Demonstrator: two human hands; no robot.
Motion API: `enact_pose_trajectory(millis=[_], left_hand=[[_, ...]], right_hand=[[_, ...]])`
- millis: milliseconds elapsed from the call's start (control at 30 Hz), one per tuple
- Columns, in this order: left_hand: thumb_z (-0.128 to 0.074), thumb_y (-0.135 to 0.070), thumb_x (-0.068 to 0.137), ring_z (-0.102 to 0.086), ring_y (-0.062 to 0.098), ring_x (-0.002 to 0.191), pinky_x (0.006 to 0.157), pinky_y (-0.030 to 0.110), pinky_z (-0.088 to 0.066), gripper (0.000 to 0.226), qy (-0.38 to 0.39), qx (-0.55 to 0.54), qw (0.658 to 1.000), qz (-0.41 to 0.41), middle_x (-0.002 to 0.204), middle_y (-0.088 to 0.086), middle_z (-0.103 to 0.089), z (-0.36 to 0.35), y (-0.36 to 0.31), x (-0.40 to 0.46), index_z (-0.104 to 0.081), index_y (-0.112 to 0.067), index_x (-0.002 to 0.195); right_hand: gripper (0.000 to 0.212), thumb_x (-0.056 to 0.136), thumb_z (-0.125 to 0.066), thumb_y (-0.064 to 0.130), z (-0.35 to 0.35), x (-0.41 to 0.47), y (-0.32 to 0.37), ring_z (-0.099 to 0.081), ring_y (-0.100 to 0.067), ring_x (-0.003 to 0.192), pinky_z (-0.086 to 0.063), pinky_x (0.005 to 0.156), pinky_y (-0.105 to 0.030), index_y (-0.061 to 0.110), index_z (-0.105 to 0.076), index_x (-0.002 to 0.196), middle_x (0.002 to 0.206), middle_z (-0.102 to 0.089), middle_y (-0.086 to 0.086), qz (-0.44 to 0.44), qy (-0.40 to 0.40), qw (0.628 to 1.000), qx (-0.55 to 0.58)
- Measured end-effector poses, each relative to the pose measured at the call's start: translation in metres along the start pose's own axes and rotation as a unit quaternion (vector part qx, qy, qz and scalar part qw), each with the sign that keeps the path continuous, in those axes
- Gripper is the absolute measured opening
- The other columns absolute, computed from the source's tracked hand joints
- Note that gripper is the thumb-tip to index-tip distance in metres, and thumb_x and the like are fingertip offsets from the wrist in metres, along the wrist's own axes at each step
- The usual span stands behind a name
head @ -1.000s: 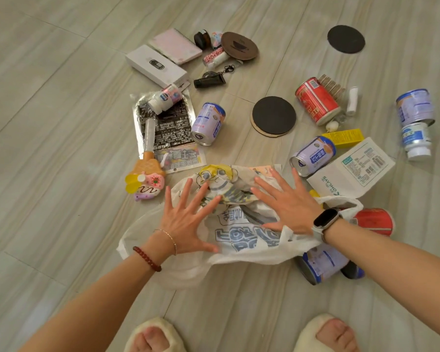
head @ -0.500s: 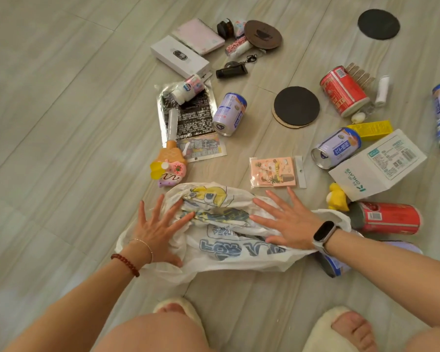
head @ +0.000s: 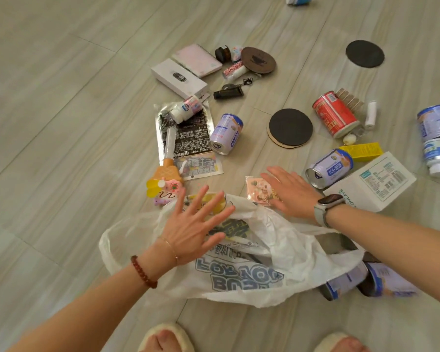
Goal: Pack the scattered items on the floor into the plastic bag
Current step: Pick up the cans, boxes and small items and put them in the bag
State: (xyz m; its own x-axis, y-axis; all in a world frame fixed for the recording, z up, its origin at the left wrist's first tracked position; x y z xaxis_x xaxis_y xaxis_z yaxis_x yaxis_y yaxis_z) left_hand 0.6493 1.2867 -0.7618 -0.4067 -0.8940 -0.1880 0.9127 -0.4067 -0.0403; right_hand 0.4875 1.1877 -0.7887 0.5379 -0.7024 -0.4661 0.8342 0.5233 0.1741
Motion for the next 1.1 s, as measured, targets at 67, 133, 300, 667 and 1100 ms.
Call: enact_pose_trajectory(millis=[67, 133, 300, 667, 1100], left_hand=[[-0.007, -0.060, 0.090, -0.029, 0.031, 0.136, 0.103, 0.058, -0.013, 0.056, 0.060, 0.011, 0.998, 0.027, 0.147, -0.004, -0.035, -0.030, 0.000, 0.005, -0.022, -0.039, 0.140], [-0.006, -0.060, 0.091, -0.036, 0.029, 0.133, 0.100, 0.057, -0.017, 0.056, 0.107, 0.009, 0.992, 0.066, 0.142, -0.005, -0.045, -0.053, 0.007, 0.004, -0.028, -0.039, 0.138], [-0.005, -0.059, 0.091, -0.046, 0.031, 0.128, 0.096, 0.059, -0.020, 0.056, 0.143, -0.003, 0.986, 0.081, 0.137, -0.005, -0.051, -0.073, 0.011, -0.005, -0.034, -0.038, 0.134], [-0.037, -0.023, 0.087, -0.055, 0.032, 0.116, 0.098, 0.045, -0.044, 0.040, -0.149, -0.342, 0.901, 0.223, 0.118, 0.015, -0.064, -0.005, 0.074, -0.011, -0.060, -0.007, 0.116], [-0.066, -0.030, 0.075, -0.036, 0.036, 0.121, 0.099, 0.044, -0.036, 0.082, -0.059, -0.342, 0.822, 0.452, 0.134, 0.018, -0.033, -0.041, 0.156, 0.007, -0.019, -0.018, 0.141]], right_hand=[[0.082, 0.089, -0.050, 0.043, -0.015, 0.010, -0.010, 0.009, -0.022, 0.144, -0.004, 0.117, -0.049, 0.027, 0.007, 0.146, 0.156, 0.014, -0.004, -0.014, 0.072, 0.997, -0.033], [0.087, 0.086, -0.055, 0.042, -0.026, 0.017, -0.010, 0.007, -0.025, 0.144, -0.006, 0.116, -0.050, 0.032, 0.007, 0.145, 0.156, 0.012, -0.005, -0.015, 0.093, 0.994, -0.045], [0.080, 0.080, -0.061, 0.039, -0.019, 0.024, -0.010, -0.027, -0.029, 0.132, -0.027, 0.104, -0.046, 0.036, -0.012, 0.143, 0.143, -0.028, -0.010, -0.034, 0.023, 0.999, -0.021], [0.067, 0.076, -0.058, 0.058, -0.002, -0.044, 0.126, -0.040, -0.026, 0.130, -0.034, 0.106, -0.045, 0.024, -0.041, 0.131, 0.143, -0.042, -0.005, 0.242, -0.019, 0.970, 0.033], [0.070, 0.045, -0.077, 0.065, -0.054, -0.020, 0.121, -0.061, -0.027, 0.112, -0.050, 0.084, -0.053, 0.046, -0.061, 0.110, 0.120, -0.064, -0.006, 0.244, 0.021, 0.951, -0.187]])
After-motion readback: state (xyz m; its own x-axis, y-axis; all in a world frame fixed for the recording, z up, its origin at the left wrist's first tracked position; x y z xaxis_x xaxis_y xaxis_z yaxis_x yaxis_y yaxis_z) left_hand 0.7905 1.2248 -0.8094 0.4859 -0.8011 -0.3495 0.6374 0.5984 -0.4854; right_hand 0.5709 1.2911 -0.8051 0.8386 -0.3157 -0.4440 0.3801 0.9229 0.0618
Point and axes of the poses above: each hand's wrist, its own x-axis towards the middle knuckle, its own z-axis out of the back of the hand, y = z × x, the point moved 9 cm from there along x, towards the middle knuckle
